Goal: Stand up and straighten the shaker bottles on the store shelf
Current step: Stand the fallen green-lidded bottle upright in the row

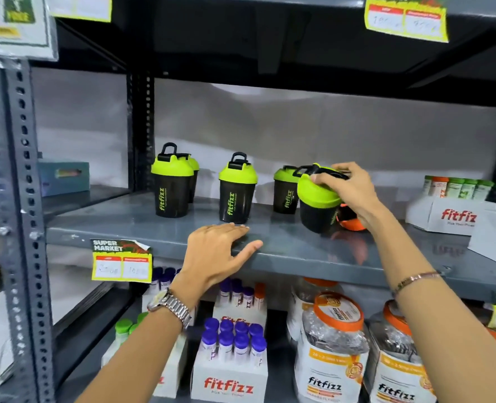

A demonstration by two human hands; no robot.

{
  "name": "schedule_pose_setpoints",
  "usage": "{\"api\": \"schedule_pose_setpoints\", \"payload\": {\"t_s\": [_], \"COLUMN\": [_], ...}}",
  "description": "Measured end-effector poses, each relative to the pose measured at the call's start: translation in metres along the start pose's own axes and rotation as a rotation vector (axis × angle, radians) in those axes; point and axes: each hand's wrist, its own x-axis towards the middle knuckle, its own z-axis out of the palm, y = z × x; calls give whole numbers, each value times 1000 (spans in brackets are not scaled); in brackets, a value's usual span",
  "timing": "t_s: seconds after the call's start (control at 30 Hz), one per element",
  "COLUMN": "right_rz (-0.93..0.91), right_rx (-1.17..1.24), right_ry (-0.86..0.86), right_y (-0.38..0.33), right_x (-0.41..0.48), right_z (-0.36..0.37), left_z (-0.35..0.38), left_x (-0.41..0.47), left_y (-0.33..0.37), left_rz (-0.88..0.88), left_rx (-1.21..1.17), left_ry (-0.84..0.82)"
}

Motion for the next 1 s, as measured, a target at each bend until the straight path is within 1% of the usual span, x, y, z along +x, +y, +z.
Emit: {"api": "schedule_pose_setpoints", "payload": {"t_s": [0.07,0.17,0.3,0.37,0.5,0.7,0.83,1.0], "right_rz": [74,150,200,201,198,204,173,87], "right_rx": [88,105,100,102,216,442,433,260], "right_ry": [-68,-174,-192,-202,-192,-292,-322,-274], "right_y": [-3,-1,1,4,12,35,46,51], "right_x": [13,31,48,52,50,39,36,34], "right_z": [16,38,55,60,65,59,58,60], "left_z": [-1,-1,4,5,8,9,9,9], "left_x": [-2,-6,-7,-7,-7,-8,-8,-8], "left_y": [-5,-9,-10,-11,-13,-14,-13,-12], "left_rz": [-1,-5,5,12,13,1,-3,-10], "left_rx": [14,43,7,7,4,1,11,6], "left_ry": [-29,-30,-36,-34,-24,-22,-30,-26]}}
